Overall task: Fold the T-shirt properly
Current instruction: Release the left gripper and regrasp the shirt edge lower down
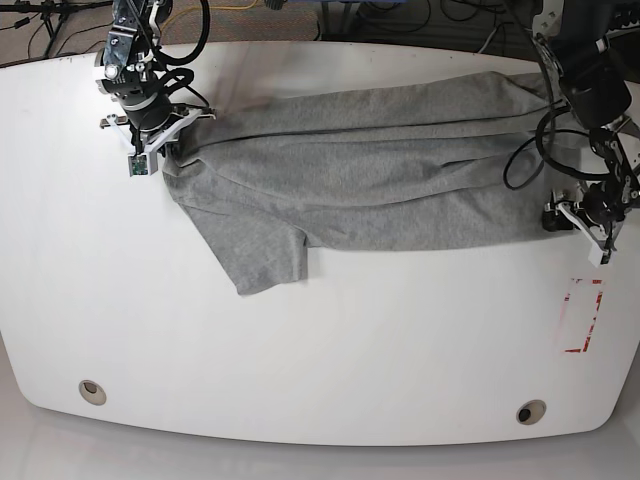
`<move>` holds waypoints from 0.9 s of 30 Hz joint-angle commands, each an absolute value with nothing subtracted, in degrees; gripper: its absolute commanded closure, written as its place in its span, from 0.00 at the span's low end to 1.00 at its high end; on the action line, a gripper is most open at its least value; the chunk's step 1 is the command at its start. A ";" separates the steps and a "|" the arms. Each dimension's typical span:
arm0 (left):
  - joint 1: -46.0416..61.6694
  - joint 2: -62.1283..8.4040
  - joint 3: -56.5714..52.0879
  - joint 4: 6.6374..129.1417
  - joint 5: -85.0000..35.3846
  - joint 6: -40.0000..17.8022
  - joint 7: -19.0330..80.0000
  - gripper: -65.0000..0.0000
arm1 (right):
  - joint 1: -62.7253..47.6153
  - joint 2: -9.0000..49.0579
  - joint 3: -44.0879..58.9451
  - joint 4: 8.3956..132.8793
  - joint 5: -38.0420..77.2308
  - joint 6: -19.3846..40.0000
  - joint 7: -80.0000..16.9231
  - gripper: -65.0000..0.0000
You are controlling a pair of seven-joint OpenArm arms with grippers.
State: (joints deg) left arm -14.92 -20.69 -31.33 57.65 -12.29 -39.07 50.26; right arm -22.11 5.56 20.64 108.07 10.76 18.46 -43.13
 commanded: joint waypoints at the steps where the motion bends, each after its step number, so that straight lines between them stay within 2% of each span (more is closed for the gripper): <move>1: -15.25 -21.32 -30.55 57.54 -11.91 -39.16 50.86 0.41 | -21.93 6.11 20.88 109.05 11.12 18.42 -41.89 1.00; 4: -15.08 -21.32 -28.26 57.71 -11.91 -39.16 50.77 0.44 | -21.93 6.11 20.88 109.05 11.12 18.42 -41.89 1.00; 6: -15.08 -21.32 -27.21 57.71 -11.91 -39.16 50.77 0.54 | -21.93 6.11 20.88 109.05 11.12 18.42 -41.89 1.00; 11: -15.08 -21.32 -26.86 57.71 -11.82 -38.73 49.98 1.00 | -21.32 6.11 20.88 109.05 11.12 18.42 -41.89 1.00; 19: -14.90 -21.32 -26.86 58.15 -12.00 -39.16 47.87 1.00 | -21.14 6.11 20.88 109.23 11.12 18.42 -41.89 1.00; 27: -11.30 -21.32 -31.25 74.42 -15.25 -40.00 50.59 1.00 | -19.65 6.20 20.88 109.49 11.12 18.42 -41.89 1.00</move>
